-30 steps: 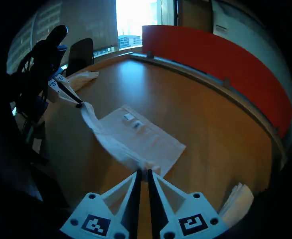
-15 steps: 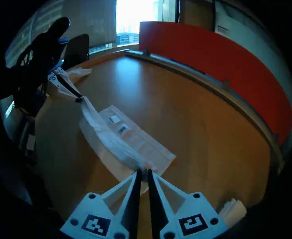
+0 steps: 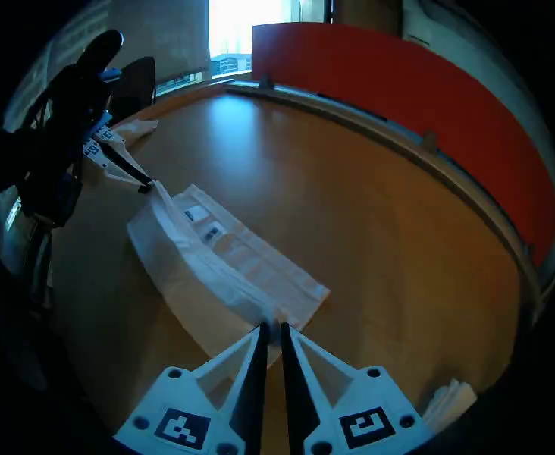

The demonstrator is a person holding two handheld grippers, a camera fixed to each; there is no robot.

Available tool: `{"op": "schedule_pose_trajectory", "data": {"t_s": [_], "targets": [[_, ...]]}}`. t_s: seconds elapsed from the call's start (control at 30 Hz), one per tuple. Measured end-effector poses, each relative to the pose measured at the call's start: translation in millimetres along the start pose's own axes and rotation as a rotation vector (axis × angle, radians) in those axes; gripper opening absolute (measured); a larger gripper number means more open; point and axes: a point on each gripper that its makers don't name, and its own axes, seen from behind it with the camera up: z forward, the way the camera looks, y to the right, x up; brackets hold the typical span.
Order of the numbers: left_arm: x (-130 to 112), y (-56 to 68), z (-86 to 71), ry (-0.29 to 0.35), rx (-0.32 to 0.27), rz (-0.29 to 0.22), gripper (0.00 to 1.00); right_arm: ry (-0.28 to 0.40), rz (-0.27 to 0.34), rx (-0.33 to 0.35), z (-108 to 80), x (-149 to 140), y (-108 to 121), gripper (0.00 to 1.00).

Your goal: Fold towel

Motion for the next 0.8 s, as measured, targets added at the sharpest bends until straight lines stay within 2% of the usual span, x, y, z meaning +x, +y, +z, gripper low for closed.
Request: {"op": "schedule_pose_trajectory", "data": {"t_s": [0.1, 0.17, 0.37, 0.53, 0.63, 0.7, 0.77, 0.8], "targets": [[0.7, -4.5, 7.9, 0.001, 0.013, -0.001, 0.17, -0.008, 0.011, -0.002, 8.3, -2.6, 3.7, 0.13], [0.9, -6.8, 12.7, 0.002, 0.019, -0.002, 0.23, -0.011, 0.02, -0.01, 13.5, -3.6, 7.2, 0.13], [1.7, -16.7, 23.3, 0.005, 0.058, 0.003, 0.26, -0.012, 0.042, -0.035, 23.1, -3.9, 15.5, 0.17], [6.0, -21.0, 25.3, 0.014, 0.082, 0.021, 0.41, -0.012, 0.051, -0.065, 25.0, -2.1, 23.3, 0.24], [8.6, -23.4, 23.8, 0.02, 0.095, 0.028, 0.52, -0.012, 0.056, -0.077, 24.1, -1.3, 27.0, 0.47], [9.9, -25.2, 22.0, 0.023, 0.103, 0.031, 0.78, -0.01, 0.062, -0.08, 23.3, -0.9, 28.0, 0.64], [10.2, -25.3, 20.1, 0.024, 0.102, 0.034, 0.9, -0.005, 0.066, -0.081, 22.5, -0.3, 27.8, 0.75], [9.9, -24.9, 19.3, 0.023, 0.1, 0.034, 0.92, -0.002, 0.067, -0.081, 21.9, -0.3, 27.4, 0.79]]}}
